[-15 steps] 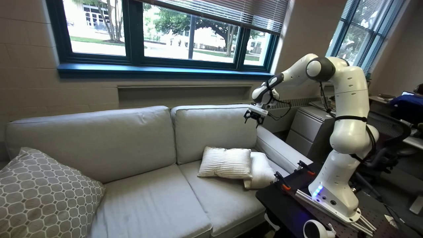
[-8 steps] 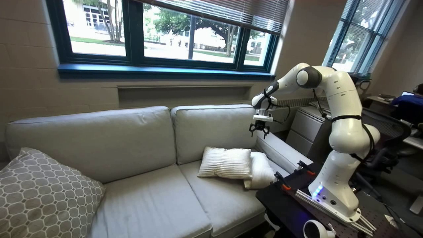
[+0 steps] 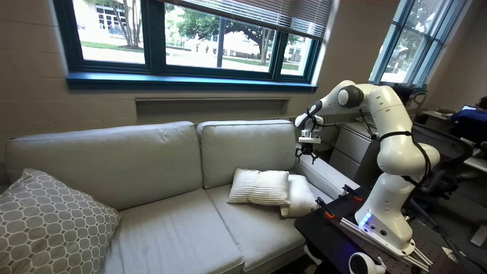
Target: Put the two pillows properly on the right side of the couch
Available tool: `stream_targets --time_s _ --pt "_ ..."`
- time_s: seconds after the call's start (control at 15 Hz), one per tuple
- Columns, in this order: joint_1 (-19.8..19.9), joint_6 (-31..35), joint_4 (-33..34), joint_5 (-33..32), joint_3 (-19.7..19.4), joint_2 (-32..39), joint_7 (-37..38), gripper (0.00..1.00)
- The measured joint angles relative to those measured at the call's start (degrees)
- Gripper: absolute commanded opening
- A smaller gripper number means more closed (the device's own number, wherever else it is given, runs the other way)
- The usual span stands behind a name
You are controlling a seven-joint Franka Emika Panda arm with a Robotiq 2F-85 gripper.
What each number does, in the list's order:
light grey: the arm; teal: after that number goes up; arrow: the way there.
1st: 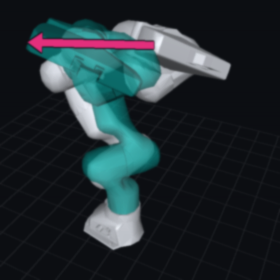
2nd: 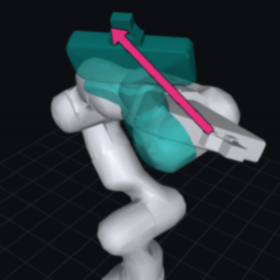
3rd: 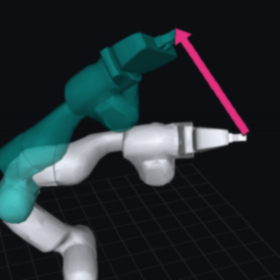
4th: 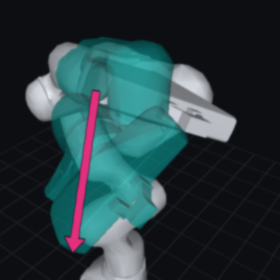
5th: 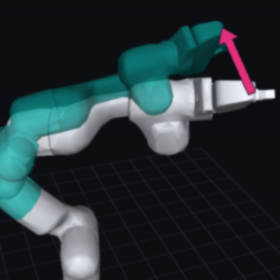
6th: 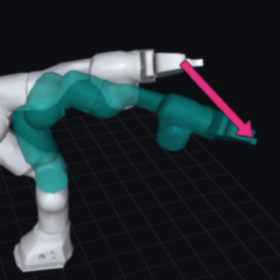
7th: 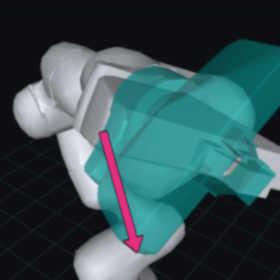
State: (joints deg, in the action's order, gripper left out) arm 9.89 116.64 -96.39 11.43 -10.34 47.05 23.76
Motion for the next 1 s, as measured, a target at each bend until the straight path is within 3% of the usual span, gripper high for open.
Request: stream_targets --time_s 0.53,1.0 --pt "-1.2 0.9 0.2 -0.2 0.0 1.2 0.4 1.0" --pt "-1.3 5.1 8.9 1.1 0.4 13.6 0.4 1.0"
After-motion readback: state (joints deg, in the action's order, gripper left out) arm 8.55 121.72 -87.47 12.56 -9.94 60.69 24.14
